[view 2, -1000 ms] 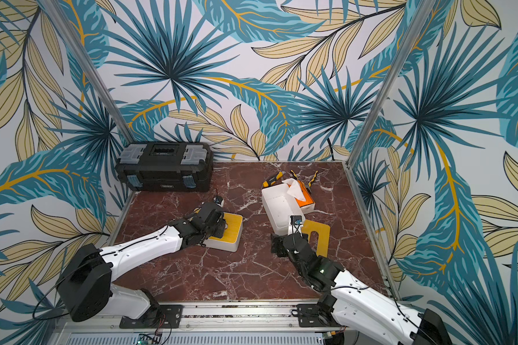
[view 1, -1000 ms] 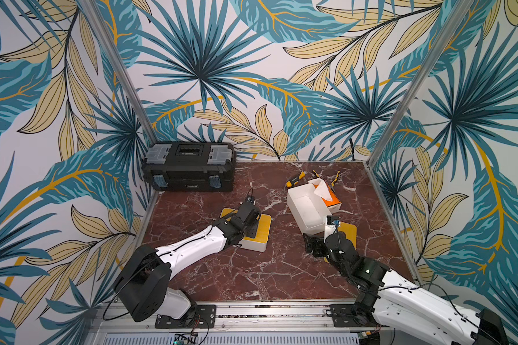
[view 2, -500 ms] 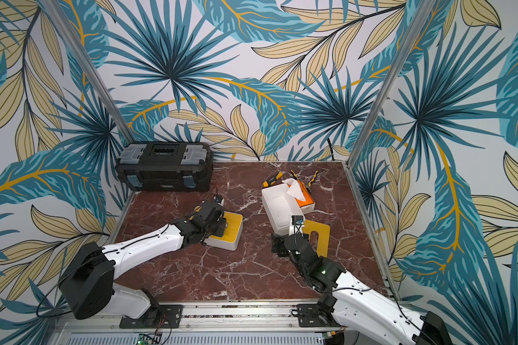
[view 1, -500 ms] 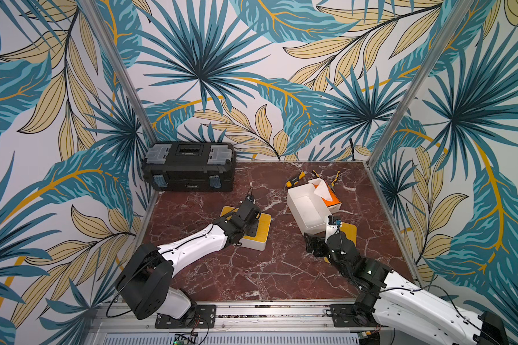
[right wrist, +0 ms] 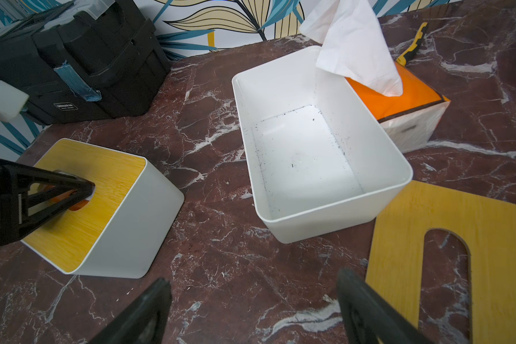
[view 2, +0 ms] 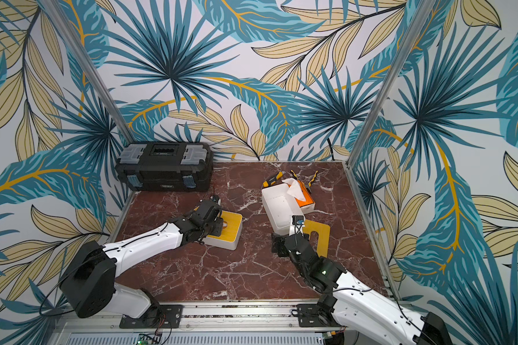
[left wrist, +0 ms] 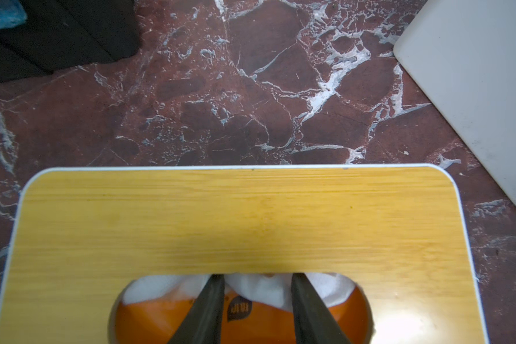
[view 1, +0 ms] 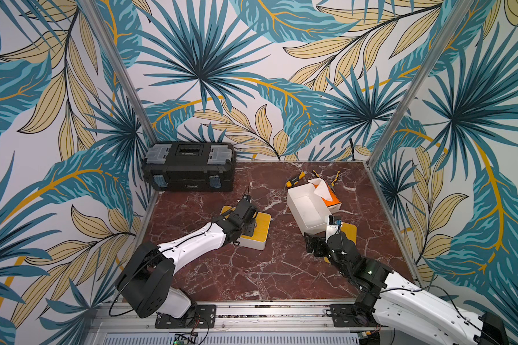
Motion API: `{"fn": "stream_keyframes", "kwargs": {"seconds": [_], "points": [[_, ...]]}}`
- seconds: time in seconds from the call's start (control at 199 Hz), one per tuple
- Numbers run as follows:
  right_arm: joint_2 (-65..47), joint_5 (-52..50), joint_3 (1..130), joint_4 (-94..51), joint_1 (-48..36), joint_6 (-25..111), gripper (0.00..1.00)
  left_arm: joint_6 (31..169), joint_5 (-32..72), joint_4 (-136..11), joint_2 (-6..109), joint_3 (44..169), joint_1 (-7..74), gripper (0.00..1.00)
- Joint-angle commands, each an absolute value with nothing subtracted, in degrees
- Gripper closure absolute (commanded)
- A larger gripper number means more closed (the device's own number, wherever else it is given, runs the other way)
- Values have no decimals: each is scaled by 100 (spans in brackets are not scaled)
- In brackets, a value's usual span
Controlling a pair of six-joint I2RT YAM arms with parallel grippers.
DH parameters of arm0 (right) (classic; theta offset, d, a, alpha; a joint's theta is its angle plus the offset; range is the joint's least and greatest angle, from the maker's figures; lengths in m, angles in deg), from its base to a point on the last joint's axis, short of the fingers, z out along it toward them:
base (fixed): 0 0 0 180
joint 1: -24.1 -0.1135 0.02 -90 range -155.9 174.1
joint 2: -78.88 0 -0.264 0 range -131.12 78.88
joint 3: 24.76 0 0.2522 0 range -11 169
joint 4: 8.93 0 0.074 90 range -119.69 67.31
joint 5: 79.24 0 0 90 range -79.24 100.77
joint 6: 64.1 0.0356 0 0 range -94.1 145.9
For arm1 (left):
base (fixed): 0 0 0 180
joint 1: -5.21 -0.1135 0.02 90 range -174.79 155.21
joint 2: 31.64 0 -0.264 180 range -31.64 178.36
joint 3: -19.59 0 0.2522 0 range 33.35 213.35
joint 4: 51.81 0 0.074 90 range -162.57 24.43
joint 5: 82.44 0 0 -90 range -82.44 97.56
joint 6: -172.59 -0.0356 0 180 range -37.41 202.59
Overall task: Put the tissue paper into the tissue box
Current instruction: Pull the paper towel from the tissue box.
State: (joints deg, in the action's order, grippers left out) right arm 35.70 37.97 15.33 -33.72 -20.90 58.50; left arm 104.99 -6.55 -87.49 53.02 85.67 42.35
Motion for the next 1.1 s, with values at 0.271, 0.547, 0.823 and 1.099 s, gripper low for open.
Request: {"fn": "stream_keyframes", "kwargs": {"seconds": [0.271,0.547,0.823,1.099], "points": [[3753,3923,1511,-3780,-2108,5905,9,10430,-437,-9160,5617,8566,4054,85],[3743,3872,1537,-3737,-2108,5866,9,10509,-299,-8644,4450,8178,4063,100],[3521,3695,1562,-3570,-2108,5829,9,10569,-195,-8250,3604,7829,4063,100],[3042,2907,1824,-2963,-2107,5262,9,10571,-7,-7967,3410,7638,4064,91]]}}
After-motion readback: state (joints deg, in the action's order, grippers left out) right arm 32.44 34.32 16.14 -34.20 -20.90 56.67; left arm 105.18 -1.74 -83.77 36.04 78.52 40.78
